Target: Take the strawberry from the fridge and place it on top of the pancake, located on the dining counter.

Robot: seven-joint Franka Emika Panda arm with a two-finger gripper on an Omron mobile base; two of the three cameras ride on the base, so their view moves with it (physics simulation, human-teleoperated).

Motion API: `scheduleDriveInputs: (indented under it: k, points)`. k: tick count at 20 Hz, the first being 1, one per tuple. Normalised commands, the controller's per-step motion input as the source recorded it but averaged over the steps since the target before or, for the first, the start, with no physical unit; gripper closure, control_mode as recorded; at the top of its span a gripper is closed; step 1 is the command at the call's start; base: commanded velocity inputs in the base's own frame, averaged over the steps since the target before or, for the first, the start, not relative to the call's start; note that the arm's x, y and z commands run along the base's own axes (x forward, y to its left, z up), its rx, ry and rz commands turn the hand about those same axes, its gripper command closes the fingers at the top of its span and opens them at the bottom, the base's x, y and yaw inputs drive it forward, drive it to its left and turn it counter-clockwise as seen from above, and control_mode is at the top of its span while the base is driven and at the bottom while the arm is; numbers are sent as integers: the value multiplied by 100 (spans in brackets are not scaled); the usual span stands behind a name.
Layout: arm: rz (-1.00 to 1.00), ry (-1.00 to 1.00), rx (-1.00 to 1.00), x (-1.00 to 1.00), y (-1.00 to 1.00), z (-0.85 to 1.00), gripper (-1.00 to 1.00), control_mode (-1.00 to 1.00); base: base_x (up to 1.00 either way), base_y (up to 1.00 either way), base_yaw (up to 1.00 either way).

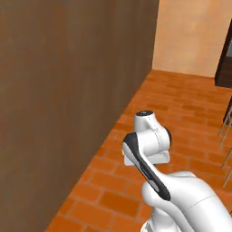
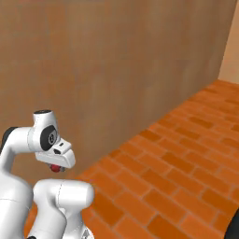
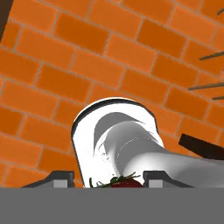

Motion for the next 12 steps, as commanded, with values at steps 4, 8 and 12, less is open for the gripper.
scheduleDriveInputs:
  k: [4, 8, 12]
  points:
    - [0, 0, 0, 0, 0, 0, 100, 100, 4, 0, -93]
    - [0, 0, 0, 0, 0, 0, 100, 100, 5, 0, -93]
    - [0, 0, 0, 0, 0, 0, 100, 100, 38, 20, -84]
